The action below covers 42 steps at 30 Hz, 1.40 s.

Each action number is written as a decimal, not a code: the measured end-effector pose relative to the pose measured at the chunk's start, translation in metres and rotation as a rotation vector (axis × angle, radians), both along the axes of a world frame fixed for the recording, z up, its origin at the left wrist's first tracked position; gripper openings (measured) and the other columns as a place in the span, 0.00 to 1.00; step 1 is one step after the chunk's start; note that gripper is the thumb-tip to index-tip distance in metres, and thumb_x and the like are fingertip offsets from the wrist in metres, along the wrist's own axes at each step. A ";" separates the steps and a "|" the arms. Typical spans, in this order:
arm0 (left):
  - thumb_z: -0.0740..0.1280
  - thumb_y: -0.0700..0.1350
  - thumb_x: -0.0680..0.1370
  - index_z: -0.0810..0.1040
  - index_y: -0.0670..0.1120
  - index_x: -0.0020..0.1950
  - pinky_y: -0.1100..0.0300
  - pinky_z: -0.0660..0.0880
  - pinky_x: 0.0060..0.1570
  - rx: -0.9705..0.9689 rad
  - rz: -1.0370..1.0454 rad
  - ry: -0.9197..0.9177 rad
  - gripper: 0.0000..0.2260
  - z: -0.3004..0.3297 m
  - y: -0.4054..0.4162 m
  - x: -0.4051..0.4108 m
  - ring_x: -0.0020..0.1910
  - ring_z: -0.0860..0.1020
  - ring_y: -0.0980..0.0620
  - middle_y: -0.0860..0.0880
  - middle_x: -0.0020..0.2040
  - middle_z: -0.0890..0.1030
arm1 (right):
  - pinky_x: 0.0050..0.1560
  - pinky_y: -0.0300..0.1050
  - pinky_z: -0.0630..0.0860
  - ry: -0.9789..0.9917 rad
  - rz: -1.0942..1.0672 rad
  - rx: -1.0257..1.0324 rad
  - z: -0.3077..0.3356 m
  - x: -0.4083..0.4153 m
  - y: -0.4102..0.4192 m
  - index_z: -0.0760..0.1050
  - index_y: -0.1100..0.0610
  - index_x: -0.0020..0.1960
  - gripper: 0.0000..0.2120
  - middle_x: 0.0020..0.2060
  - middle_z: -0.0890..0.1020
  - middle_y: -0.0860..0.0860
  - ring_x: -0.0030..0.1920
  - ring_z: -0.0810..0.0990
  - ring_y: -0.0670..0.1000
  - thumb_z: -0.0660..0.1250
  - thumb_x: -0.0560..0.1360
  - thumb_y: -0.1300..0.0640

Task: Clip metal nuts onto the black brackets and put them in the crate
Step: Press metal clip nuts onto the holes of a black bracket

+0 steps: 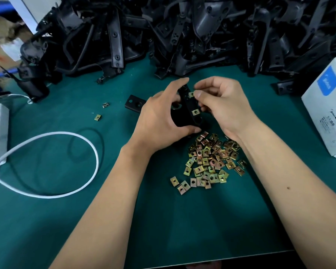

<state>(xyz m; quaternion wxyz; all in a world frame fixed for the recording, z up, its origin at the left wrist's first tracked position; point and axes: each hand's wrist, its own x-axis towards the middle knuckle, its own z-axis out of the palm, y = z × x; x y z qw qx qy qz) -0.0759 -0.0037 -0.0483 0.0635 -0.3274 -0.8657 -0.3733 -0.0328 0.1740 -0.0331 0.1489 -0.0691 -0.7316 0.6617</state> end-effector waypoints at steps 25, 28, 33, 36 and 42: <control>0.84 0.57 0.61 0.63 0.55 0.82 0.71 0.67 0.67 0.042 -0.055 0.005 0.53 0.004 0.006 0.007 0.65 0.79 0.57 0.55 0.60 0.85 | 0.37 0.38 0.73 0.025 0.088 -0.198 0.004 0.004 0.003 0.79 0.58 0.54 0.14 0.35 0.81 0.48 0.35 0.77 0.45 0.69 0.76 0.73; 0.84 0.55 0.62 0.62 0.53 0.82 0.53 0.74 0.67 0.021 -0.063 0.013 0.53 0.005 0.007 0.008 0.62 0.81 0.54 0.55 0.57 0.86 | 0.37 0.37 0.72 0.030 0.110 -0.152 0.006 0.004 0.003 0.79 0.57 0.55 0.14 0.35 0.80 0.49 0.35 0.76 0.46 0.70 0.75 0.72; 0.83 0.55 0.63 0.61 0.54 0.83 0.54 0.75 0.63 -0.005 -0.031 0.039 0.53 0.004 0.009 0.006 0.58 0.82 0.55 0.57 0.54 0.86 | 0.36 0.38 0.73 0.026 0.070 -0.080 0.005 0.005 0.004 0.79 0.58 0.55 0.12 0.36 0.81 0.50 0.34 0.76 0.46 0.70 0.76 0.71; 0.84 0.57 0.62 0.60 0.55 0.83 0.54 0.76 0.62 -0.009 0.004 0.025 0.55 0.004 0.011 0.007 0.57 0.82 0.54 0.56 0.53 0.86 | 0.37 0.36 0.75 0.016 0.010 -0.033 0.005 0.004 0.001 0.80 0.58 0.57 0.09 0.39 0.83 0.51 0.35 0.78 0.43 0.69 0.79 0.67; 0.82 0.61 0.65 0.56 0.52 0.84 0.48 0.76 0.60 -0.079 0.134 0.053 0.55 0.005 0.014 0.007 0.55 0.81 0.45 0.47 0.54 0.85 | 0.39 0.49 0.78 -0.067 -0.115 0.307 0.006 0.005 0.000 0.83 0.55 0.46 0.13 0.37 0.84 0.49 0.37 0.79 0.44 0.64 0.83 0.52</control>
